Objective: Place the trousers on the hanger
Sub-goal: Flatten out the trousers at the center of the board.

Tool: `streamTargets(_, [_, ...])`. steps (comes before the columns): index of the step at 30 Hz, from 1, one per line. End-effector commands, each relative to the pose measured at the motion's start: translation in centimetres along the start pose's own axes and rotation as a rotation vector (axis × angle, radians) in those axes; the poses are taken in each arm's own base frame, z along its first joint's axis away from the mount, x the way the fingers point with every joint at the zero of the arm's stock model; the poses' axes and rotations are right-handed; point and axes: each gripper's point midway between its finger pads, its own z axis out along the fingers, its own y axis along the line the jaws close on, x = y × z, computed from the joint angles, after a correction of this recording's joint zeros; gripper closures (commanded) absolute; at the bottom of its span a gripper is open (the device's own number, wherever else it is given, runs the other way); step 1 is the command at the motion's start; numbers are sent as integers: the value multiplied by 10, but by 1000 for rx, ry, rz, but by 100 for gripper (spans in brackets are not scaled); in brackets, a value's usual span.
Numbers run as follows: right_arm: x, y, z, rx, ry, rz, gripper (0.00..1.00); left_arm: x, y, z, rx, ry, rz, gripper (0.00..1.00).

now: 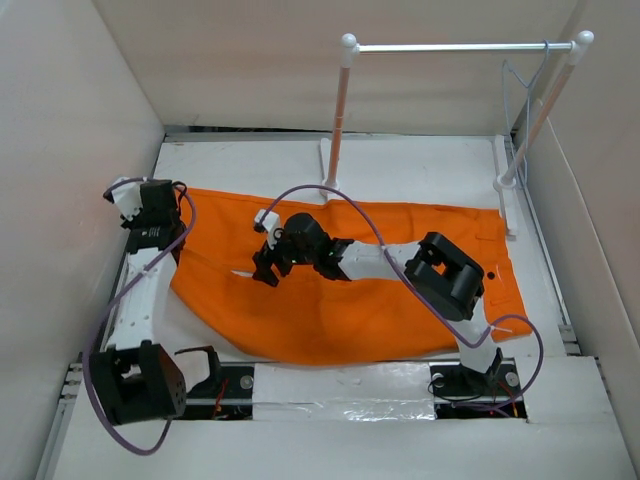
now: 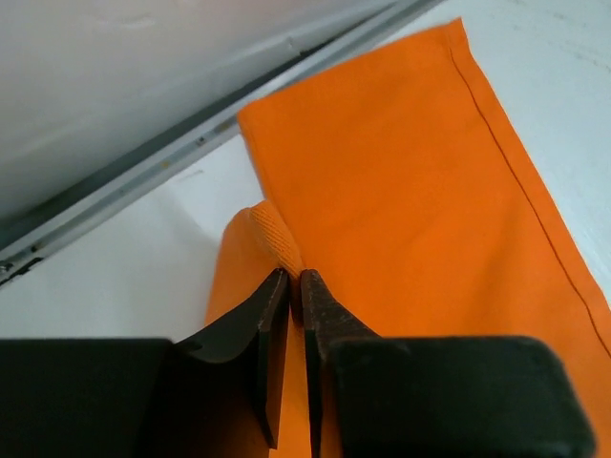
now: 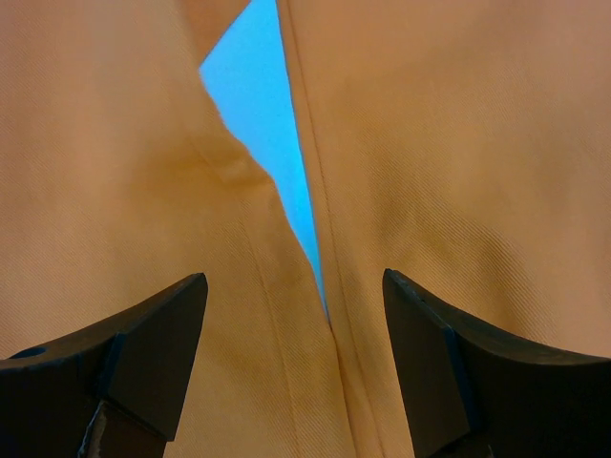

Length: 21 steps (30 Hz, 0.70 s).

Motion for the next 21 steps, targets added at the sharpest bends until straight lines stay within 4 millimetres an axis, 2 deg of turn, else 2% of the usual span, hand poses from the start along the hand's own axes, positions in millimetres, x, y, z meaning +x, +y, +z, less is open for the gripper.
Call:
streamTargets(1, [-37,13,2,-39,-112,23,23,-31,-36,3,102,-49,-106,91])
streamTargets(2, [-44,14,-4,-31,-134,32,28,-34,-47,2,140,-35,-132,90])
streamTargets(3, [-41,26,-5,-40,-130,35,35,-29,-58,8,165,-8,-128,86])
streamTargets(4, [-35,27,-7,-11,-120,31,46,-26,-69,8,200,8,-131,83])
streamTargets(5, [-33,32,-9,-2,-112,16,58,-29,-89,2,259,15,-141,81])
streamTargets(7, [-38,49,-12,28,-114,-8,91,-17,-110,6,277,44,-104,76])
streamTargets(8, [-35,54,-13,33,-101,-15,93,-21,-126,2,322,46,-100,71])
streamTargets(9, [-39,61,-16,39,-107,-24,93,-8,-136,7,335,84,-66,63])
streamTargets(11, [-31,84,-17,13,-105,-41,84,-5,-153,1,393,120,-62,63])
streamTargets(12, [-29,93,-17,0,-104,-40,76,-2,-158,-2,415,126,-61,63])
streamTargets(13, [-27,102,-18,-17,-106,-42,57,-9,-159,-9,444,108,-75,63])
streamTargets(14, [-22,120,-18,-48,-101,-50,47,-12,-160,-13,466,96,-83,63])
streamTargets(15, [-16,128,-17,-67,-92,-58,40,-17,-158,-19,479,81,-92,63])
streamTargets(16, [-9,139,-16,-95,-76,-70,33,-32,-154,-34,512,43,-113,63])
streamTargets(17, [0,153,-15,-115,-52,-85,32,-35,-152,-41,532,31,-116,63])
streamTargets(19, [10,159,-13,-109,-31,-101,31,-57,-142,-65,582,-34,-140,63])
streamTargets(21, [23,157,-7,-105,-11,-85,31,-64,-133,-76,593,-63,-150,63])
